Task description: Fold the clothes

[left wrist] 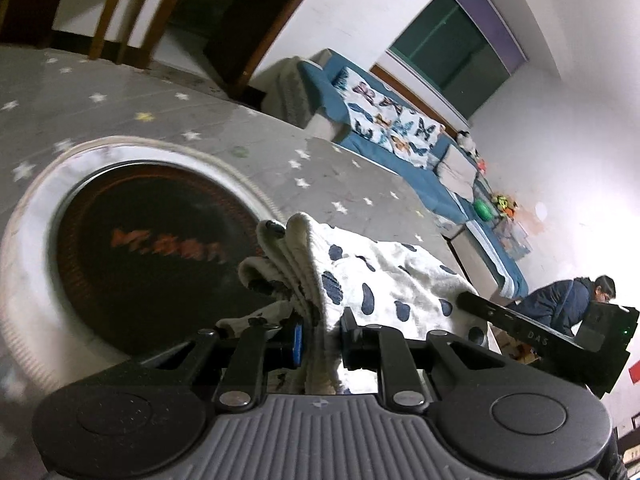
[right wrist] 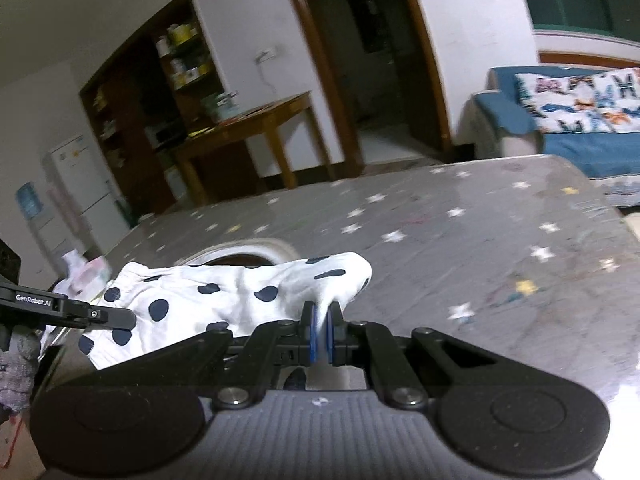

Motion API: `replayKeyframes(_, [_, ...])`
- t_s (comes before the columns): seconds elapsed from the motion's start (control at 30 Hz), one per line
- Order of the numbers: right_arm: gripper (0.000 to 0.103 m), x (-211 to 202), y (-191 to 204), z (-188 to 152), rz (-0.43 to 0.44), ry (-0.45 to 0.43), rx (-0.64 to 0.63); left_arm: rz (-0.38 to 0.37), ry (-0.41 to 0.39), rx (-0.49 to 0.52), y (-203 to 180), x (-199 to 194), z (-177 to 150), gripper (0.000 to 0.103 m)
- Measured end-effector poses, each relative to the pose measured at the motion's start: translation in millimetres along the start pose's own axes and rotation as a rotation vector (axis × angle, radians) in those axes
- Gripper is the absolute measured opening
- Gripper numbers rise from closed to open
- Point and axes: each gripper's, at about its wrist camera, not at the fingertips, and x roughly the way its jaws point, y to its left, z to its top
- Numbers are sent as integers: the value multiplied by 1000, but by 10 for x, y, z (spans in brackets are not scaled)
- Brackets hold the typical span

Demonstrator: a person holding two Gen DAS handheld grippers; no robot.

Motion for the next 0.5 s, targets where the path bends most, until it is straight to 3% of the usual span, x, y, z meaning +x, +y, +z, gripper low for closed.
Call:
replayKeyframes(0.3, [5, -6, -527, 173, -137, -31, 52, -30, 53, 62, -391, 642, 256, 19])
replayKeyframes(0.5, [5, 141, -905, 95, -205, -9, 103, -39, 105, 82, -497, 1040, 276, 22])
